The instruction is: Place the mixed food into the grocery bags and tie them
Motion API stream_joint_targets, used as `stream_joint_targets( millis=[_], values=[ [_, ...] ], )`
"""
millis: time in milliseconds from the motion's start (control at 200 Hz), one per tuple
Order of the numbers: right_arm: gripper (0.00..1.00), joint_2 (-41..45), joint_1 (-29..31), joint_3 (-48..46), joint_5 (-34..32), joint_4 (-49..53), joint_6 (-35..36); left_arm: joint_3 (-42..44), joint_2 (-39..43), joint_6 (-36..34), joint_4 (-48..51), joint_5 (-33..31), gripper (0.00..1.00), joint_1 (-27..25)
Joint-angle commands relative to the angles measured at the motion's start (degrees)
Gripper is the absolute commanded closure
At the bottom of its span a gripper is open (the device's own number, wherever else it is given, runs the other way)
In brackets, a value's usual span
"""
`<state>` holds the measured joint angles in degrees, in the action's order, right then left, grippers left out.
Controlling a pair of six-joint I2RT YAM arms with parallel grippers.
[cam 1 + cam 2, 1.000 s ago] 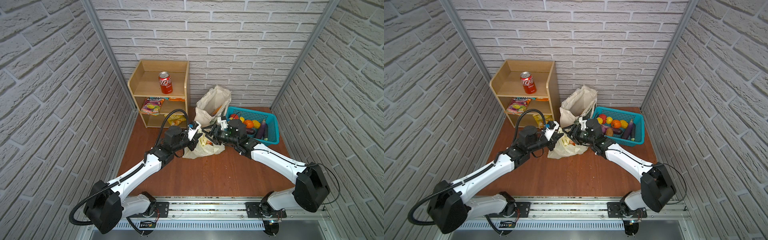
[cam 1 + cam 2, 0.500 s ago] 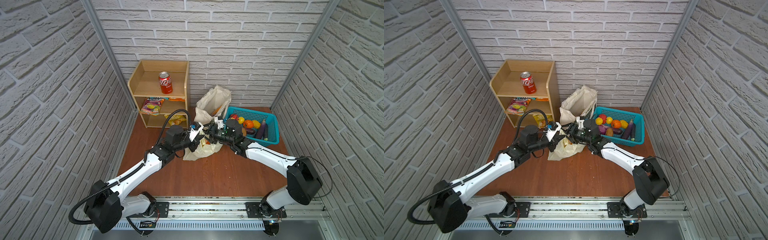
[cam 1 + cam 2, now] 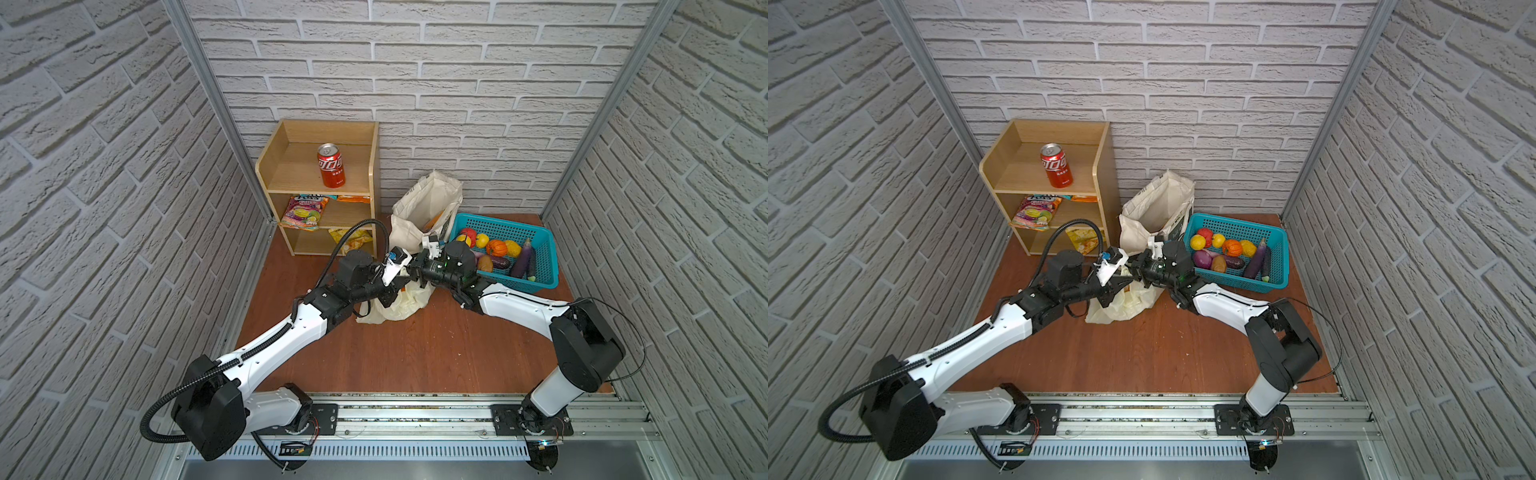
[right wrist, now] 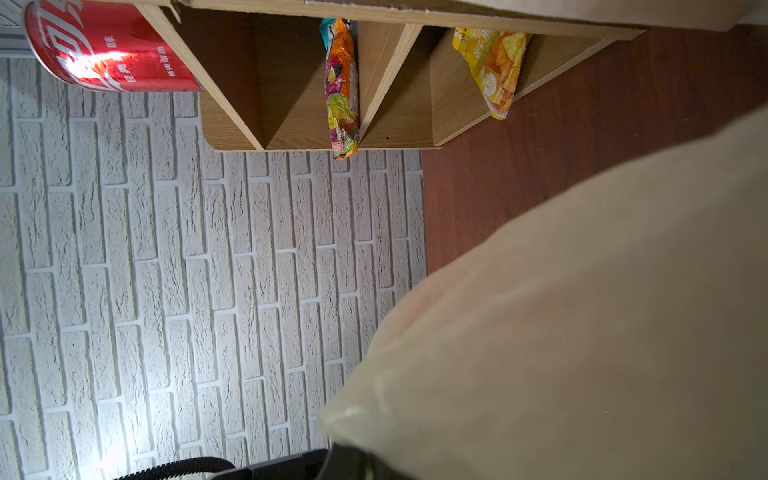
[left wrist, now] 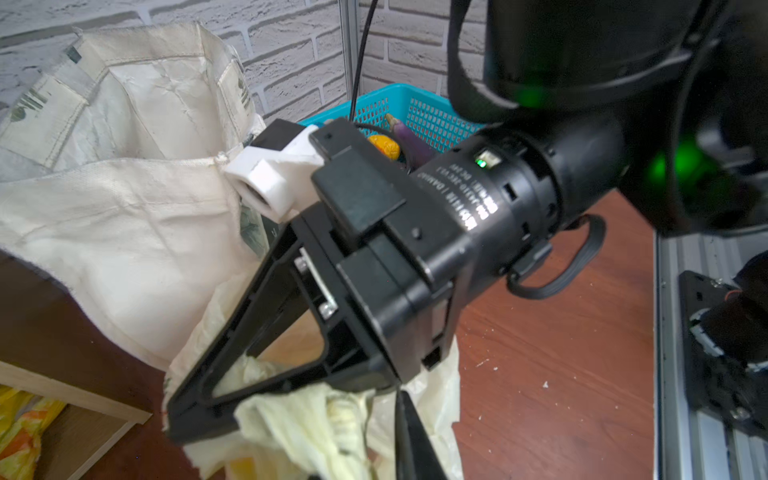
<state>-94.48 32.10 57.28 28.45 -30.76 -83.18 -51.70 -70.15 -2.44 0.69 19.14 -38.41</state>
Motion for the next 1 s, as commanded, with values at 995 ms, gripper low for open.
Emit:
stream_joint_targets(
  millis=[995],
  values=[
    [0.93,-2.1,-5.6,-5.1,20.6,-43.9,1.5,14.9,2.5,19.8,-24.2,-7.9,0.69,1.7]
  ],
)
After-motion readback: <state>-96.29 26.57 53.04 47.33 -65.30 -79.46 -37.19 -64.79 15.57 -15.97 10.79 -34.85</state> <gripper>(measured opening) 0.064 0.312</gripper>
